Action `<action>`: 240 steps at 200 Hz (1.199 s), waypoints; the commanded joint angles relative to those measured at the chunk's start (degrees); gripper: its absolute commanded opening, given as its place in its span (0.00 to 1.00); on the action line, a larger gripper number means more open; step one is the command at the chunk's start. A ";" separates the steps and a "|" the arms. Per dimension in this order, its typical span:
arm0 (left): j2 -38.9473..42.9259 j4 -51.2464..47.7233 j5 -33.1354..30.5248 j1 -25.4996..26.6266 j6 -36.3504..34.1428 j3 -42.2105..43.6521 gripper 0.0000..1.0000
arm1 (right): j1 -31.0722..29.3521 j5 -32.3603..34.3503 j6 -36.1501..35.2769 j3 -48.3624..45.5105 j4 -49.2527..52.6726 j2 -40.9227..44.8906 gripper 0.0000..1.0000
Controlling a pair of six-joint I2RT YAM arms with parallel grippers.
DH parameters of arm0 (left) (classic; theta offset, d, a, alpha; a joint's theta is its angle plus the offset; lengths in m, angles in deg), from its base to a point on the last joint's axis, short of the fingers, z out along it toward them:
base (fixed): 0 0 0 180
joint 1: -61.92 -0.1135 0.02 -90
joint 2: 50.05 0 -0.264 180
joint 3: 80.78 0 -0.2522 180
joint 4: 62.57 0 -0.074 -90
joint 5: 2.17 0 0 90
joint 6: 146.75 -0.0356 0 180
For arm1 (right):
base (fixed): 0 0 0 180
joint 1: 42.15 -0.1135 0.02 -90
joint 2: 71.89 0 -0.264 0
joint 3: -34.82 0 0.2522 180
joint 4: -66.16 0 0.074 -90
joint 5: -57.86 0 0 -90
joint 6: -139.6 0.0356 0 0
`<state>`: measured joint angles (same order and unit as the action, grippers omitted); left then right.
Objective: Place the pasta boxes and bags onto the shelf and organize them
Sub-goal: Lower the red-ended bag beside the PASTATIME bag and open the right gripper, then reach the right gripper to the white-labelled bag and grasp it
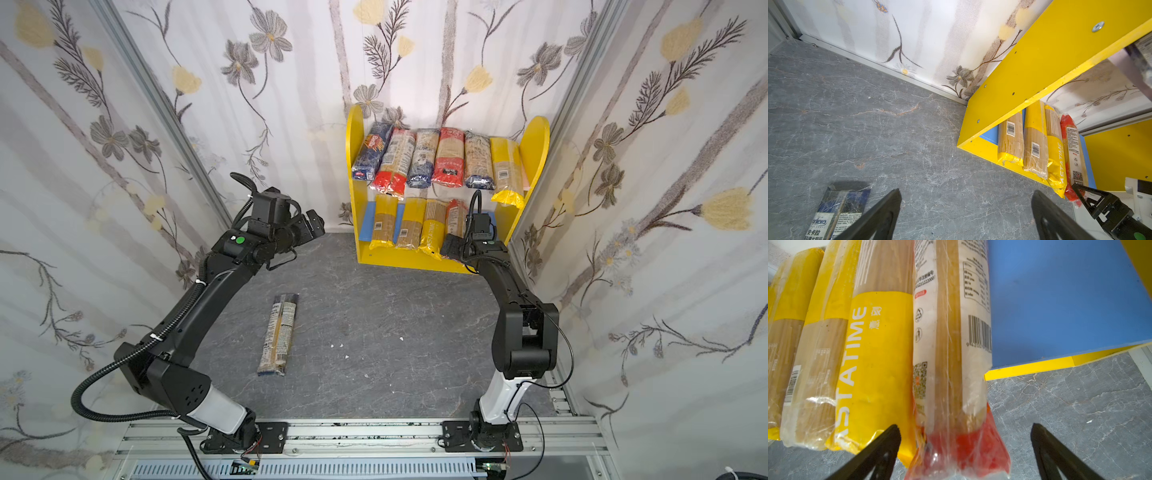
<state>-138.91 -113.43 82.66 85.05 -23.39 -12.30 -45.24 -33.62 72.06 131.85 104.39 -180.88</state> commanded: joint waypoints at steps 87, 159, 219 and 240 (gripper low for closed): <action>16.43 0.57 -0.48 -2.69 0.74 19.27 1.00 | -9.63 6.37 5.24 -17.61 -4.68 14.74 0.99; 30.26 -2.45 1.54 -7.51 3.30 34.81 1.00 | -29.31 8.11 13.78 -22.20 -5.47 16.14 0.99; 39.26 -7.66 4.43 -11.65 5.22 44.73 1.00 | -46.89 9.23 20.29 -20.76 -8.93 10.68 0.99; 40.40 -10.54 3.53 -13.20 4.07 42.89 1.00 | -53.34 10.59 22.19 -21.39 -12.33 7.79 0.99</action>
<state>-99.52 -121.00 86.84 73.18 -19.13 32.03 -93.26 -25.11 90.22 110.56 97.57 -170.56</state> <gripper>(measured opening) 0.997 0.992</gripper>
